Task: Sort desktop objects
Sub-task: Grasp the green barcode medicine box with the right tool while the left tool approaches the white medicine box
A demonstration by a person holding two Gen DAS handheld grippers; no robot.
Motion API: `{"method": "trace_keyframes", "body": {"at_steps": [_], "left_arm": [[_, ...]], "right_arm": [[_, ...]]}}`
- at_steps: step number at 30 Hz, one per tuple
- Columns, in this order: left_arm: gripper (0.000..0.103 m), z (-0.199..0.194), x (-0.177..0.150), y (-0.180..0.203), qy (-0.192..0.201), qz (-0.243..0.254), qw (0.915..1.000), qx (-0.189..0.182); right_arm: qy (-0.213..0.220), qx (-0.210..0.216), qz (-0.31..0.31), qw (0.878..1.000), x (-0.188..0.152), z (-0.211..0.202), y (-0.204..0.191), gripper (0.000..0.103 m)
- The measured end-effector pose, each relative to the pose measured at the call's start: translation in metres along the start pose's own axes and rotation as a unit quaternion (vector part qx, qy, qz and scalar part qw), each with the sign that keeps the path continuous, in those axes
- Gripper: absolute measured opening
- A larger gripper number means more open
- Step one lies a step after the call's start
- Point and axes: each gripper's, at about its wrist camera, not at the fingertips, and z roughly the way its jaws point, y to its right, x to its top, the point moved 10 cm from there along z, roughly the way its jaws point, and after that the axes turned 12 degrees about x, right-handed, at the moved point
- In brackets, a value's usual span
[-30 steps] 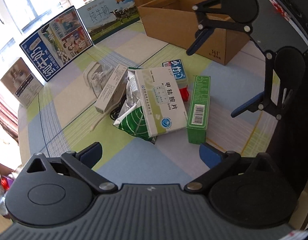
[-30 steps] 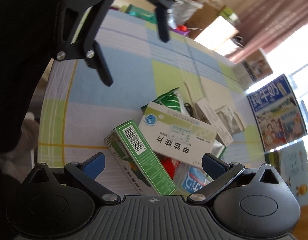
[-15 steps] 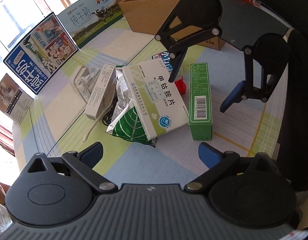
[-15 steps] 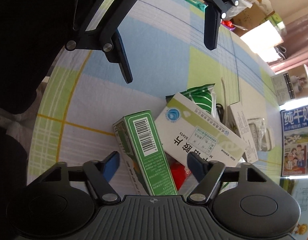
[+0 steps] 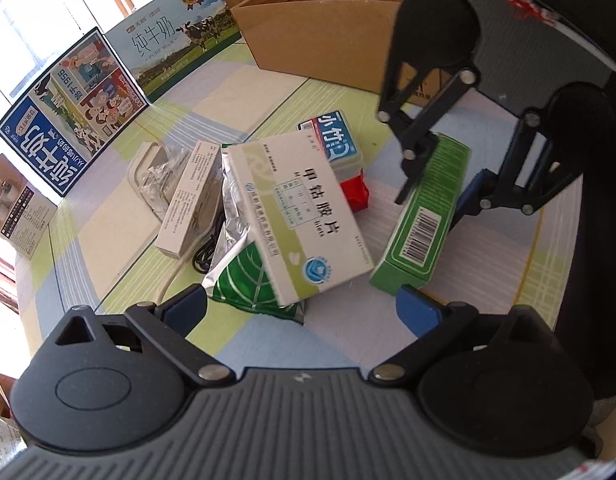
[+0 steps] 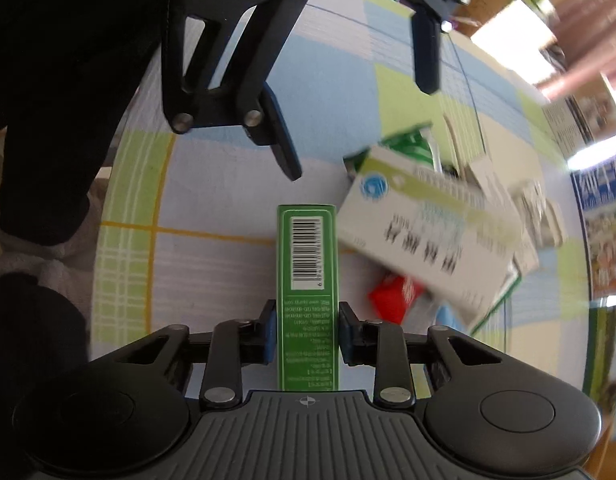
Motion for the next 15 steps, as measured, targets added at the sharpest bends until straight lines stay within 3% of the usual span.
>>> {"method": "trace_keyframes", "body": {"at_steps": [15], "left_arm": [[0.086, 0.04, 0.032, 0.016, -0.013, -0.011, 0.9993, 0.034]], "right_arm": [[-0.019, 0.007, 0.122, 0.992, -0.053, -0.003, 0.026, 0.027]]}}
